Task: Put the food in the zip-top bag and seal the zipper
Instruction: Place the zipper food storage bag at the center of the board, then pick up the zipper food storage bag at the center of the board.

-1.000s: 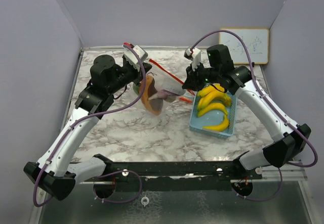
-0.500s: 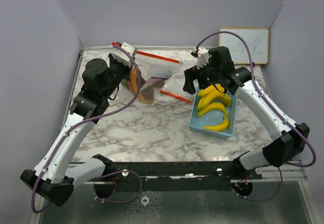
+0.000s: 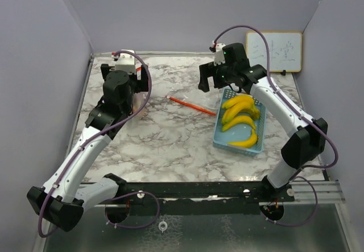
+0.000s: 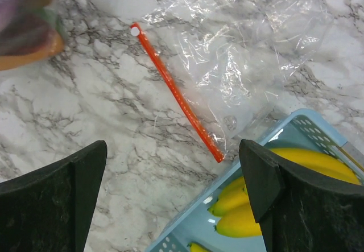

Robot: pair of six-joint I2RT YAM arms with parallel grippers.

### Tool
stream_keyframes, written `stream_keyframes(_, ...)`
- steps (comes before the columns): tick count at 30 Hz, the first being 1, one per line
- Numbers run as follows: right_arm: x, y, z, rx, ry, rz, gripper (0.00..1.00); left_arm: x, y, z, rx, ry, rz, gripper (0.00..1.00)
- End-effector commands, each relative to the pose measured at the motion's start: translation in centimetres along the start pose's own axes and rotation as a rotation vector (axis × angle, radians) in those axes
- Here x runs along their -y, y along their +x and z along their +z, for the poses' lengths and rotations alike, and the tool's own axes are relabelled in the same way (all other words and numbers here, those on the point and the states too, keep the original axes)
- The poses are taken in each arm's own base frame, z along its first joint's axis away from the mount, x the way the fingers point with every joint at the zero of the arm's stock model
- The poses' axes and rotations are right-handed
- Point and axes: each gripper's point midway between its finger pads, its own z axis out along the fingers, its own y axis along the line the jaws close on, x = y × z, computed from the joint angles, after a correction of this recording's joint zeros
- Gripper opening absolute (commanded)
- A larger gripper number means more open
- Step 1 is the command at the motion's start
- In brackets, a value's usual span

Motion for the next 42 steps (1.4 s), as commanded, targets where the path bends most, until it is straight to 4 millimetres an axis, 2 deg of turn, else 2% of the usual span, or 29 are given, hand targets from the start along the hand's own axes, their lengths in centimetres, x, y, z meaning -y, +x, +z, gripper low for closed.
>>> stream_keyframes(1,1.1,0.5,3.5,0.003,0.046,-0.057,1.0,-1.3,-0.9,-1.3,0.046,-0.054,-0.139,0.99)
stream_keyframes(5,1.2,3.2,7.0,-0.073,0.045,-0.125,0.98,-1.0,-3.2,-2.3,0.125,0.006,-0.149,0.99)
stream_keyframes(8,1.5,5.2,9.6,-0.129,0.079,-0.198,0.97,0.3,-4.1,-2.7,0.152,0.089,-0.162,0.98)
stream_keyframes(13,2.0,8.7,13.6,-0.218,0.109,-0.288,0.97,3.4,-2.6,-2.4,0.078,0.234,-0.159,0.9)
stream_keyframes(17,3.3,10.3,16.1,-0.257,0.166,-0.294,0.93,4.5,-1.5,-2.6,0.044,0.281,-0.197,0.89)
stream_keyframes(19,4.0,10.7,17.0,-0.261,0.196,-0.304,0.84,4.8,-1.3,-2.7,0.041,0.298,-0.209,0.89)
stream_keyframes(22,4.7,11.5,18.1,-0.288,0.223,-0.317,0.62,5.1,-0.9,-2.8,0.027,0.315,-0.21,0.88)
stream_keyframes(24,5.0,11.8,18.4,-0.296,0.239,-0.305,0.3,5.3,-0.7,-2.9,0.015,0.326,-0.206,0.87)
stream_keyframes(25,4.9,11.6,18.4,-0.292,0.243,-0.292,0.15,5.4,-0.6,-2.9,0.009,0.332,-0.203,0.86)
stream_keyframes(26,4.7,11.1,18.1,-0.281,0.241,-0.277,0.07,5.6,-0.6,-3.0,0.006,0.339,-0.204,0.85)
stream_keyframes(27,4.3,10.6,17.8,-0.268,0.233,-0.257,0.03,5.8,-0.4,-3.1,0.0,0.352,-0.206,0.83)
stream_keyframes(30,2.6,7.6,15.9,-0.193,0.185,-0.186,0.02,6.6,-0.3,-3.5,0.0,0.404,-0.216,0.79)
stream_keyframes(35,-1.9,2.0,11.2,-0.038,0.015,-0.032,0.02,8.5,0.2,-3.9,-0.009,0.49,-0.293,0.77)
stream_keyframes(38,-5.1,-0.2,8.1,0.035,-0.148,0.042,0.02,9.9,0.7,-3.9,-0.028,0.543,-0.38,0.76)
stream_keyframes(42,-8.8,-2.2,4.1,0.11,-0.351,0.091,0.02,11.1,1.1,-3.7,-0.053,0.576,-0.499,0.73)
